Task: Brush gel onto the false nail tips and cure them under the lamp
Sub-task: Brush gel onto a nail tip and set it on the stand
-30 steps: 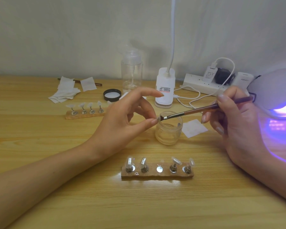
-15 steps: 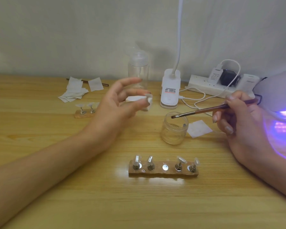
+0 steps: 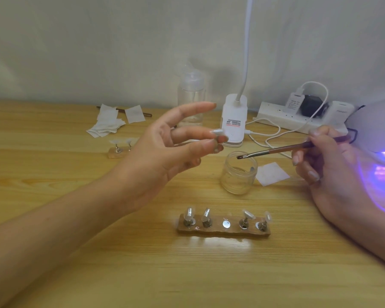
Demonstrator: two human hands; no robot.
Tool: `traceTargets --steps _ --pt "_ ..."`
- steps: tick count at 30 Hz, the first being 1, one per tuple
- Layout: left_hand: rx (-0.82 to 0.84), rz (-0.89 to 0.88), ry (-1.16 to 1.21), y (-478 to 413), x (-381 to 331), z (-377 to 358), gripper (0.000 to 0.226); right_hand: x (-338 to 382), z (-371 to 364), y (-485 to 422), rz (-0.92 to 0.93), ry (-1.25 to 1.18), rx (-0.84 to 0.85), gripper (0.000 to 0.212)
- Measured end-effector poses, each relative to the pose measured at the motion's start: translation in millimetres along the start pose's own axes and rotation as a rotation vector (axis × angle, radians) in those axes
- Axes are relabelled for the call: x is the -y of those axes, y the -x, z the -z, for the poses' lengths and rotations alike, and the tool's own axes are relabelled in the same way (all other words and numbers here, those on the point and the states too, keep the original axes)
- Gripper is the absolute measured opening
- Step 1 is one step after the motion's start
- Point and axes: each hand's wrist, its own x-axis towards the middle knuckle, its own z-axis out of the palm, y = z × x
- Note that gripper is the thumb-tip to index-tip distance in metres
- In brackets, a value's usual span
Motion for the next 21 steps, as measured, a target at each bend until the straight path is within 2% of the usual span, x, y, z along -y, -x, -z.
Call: traceTargets --steps 2,5,9,12,15,21 --pt "0.03 -0.032 -0.097 1.5 0.8 -0.9 0.065 -0.6 0.6 -0.4 -0.01 0.001 -0.007 0.03" --pt "0.168 -0.099 -0.265 6.7 1.7 -6.8 0.068 -0.4 0.8 -0.7 -0.027 0.0 -0.02 0.03" --pt "0.342 -0.217 -0.604 16.3 6.4 -16.1 0.073 0.2 0.8 -0.9 -0.042 0.01 -0.033 0.03" --pt "0.414 -0.23 -0.741 20.9 12.6 -20.9 0.079 0.6 1.0 -1.0 -0.054 0.01 -0.038 0.029" --pt "0.396 -0.214 -0.856 22.9 15.1 -22.6 0.082 1.1 0.9 -1.0 -0.072 0.003 -0.037 0.029" --pt "0.276 -0.134 -0.928 30.0 17.8 -30.2 0.087 0.8 1.2 -1.4 -0.084 -0.006 -0.048 0.028"
